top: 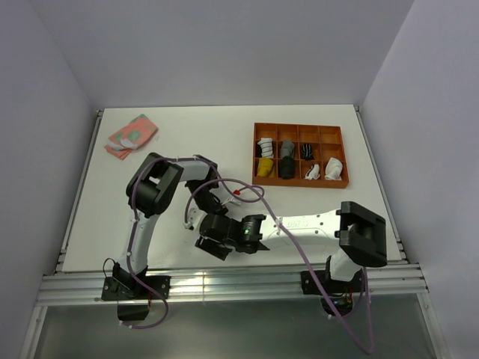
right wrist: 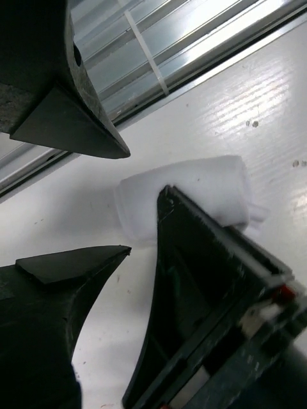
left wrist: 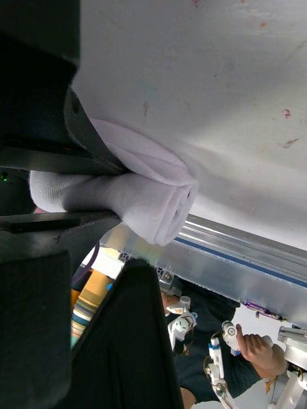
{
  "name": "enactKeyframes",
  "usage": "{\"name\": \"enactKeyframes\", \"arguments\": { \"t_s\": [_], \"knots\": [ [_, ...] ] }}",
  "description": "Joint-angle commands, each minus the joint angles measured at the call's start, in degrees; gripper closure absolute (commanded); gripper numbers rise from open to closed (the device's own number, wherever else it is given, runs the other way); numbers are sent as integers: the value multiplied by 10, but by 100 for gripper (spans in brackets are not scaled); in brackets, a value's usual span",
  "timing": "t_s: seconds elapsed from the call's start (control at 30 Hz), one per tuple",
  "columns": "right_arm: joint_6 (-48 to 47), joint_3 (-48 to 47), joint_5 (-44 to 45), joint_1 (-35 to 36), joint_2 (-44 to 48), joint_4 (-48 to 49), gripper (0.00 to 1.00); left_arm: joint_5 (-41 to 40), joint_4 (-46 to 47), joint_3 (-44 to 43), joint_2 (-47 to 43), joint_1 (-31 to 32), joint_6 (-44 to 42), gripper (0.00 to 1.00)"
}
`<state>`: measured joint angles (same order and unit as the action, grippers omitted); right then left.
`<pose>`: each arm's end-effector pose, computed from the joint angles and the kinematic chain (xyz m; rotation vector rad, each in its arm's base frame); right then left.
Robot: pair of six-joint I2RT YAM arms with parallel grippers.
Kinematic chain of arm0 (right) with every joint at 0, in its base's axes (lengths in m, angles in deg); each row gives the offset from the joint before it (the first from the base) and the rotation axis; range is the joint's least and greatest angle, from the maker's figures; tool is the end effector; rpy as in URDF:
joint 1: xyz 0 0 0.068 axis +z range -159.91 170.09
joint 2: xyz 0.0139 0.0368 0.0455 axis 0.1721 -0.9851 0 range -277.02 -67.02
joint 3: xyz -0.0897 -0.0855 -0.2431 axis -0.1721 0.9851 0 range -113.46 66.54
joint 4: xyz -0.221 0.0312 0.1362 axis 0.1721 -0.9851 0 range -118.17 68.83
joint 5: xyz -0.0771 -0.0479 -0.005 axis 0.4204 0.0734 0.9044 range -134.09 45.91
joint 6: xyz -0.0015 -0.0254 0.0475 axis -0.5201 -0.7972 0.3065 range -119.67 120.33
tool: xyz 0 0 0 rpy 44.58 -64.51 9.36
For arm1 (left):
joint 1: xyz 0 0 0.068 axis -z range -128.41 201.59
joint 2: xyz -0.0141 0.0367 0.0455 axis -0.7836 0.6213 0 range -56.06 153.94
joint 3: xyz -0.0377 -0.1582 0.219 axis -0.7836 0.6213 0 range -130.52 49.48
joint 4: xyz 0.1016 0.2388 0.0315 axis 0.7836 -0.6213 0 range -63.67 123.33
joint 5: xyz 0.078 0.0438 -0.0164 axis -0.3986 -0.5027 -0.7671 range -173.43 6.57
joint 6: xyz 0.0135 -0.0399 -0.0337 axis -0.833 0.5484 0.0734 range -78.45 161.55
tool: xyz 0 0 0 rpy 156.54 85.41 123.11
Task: Roll the socks
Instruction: Pick up the sock at the center of the board.
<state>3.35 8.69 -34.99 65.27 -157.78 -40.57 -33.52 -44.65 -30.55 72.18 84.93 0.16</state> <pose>0.0896 0.3162 0.2084 -1.4217 2.0668 0.3852 0.2641 -0.2064 0.0999 -1.1389 -2.0785 1.1415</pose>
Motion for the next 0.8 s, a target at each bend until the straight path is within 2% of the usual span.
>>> {"name": "enactKeyframes", "arguments": {
  "t_s": [0.0, 0.27, 0.77],
  "knots": [
    [-18, -33, 1, 14, -27, -12, 36, -83, 72, -1, 27, 0, -49, 93],
    [-21, -57, 33, 21, -71, -12, 32, -84, 70, -5, 34, 0, -49, 92],
    [-21, -59, 69, 25, -132, 16, 34, -72, 41, -23, 59, -1, -59, 92]
  ]
}}
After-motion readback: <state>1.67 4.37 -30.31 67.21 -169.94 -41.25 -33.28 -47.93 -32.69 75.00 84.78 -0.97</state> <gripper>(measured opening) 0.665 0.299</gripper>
